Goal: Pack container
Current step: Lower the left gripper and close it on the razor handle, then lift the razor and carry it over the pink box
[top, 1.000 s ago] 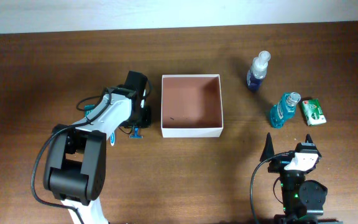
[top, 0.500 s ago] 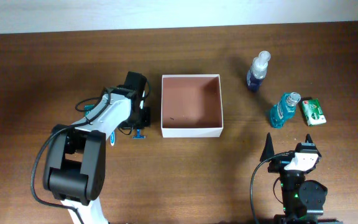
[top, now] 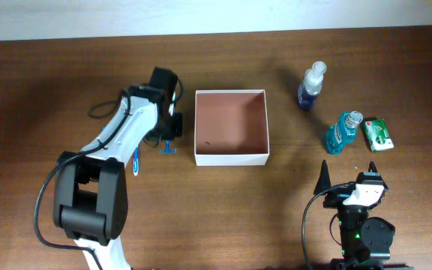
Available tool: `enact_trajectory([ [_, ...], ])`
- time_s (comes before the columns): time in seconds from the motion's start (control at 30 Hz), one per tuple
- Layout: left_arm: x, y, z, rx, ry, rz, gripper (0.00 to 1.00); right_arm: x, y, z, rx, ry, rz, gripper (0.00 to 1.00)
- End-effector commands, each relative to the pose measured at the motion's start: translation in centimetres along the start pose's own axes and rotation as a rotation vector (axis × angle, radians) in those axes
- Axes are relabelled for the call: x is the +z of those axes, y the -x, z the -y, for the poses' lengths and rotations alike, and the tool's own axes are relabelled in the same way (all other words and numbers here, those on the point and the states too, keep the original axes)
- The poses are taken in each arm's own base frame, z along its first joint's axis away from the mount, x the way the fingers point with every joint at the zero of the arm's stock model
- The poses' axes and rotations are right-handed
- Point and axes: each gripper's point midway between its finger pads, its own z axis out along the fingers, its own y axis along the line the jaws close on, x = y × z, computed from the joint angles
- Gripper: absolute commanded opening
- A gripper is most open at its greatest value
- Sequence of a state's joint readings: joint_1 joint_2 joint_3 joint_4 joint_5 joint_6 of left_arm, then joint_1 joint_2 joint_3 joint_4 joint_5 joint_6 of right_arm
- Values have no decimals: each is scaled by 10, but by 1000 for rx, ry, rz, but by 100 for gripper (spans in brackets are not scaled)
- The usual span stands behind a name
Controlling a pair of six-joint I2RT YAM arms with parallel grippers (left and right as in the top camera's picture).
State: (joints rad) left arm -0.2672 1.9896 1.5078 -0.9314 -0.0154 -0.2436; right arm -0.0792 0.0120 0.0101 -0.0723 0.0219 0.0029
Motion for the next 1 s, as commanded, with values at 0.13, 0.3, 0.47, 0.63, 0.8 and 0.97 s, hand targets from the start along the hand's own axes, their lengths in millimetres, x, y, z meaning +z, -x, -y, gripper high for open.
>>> enact_trajectory([
  [0.13,-59,44,10,15,-12,108,8,0,-3,3,1,-16,-6,98],
  [0.3,-90,51,42,59,-98,138,8,0,-3,3,1,-16,-6,98],
  [0.47,-107,43,87,150,-148,157,8,0,-3,3,1,-16,-6,98],
  [0.63,-110,29,128,193,-164,169,8,0,-3,3,1,-16,-6,98],
  [0.8,-114,32,145,155,-110,247,8,0,-3,3,1,-16,-6,98],
  [0.97,-116,35,142,91,-32,295,8,0,-3,3,1,-16,-6,98],
])
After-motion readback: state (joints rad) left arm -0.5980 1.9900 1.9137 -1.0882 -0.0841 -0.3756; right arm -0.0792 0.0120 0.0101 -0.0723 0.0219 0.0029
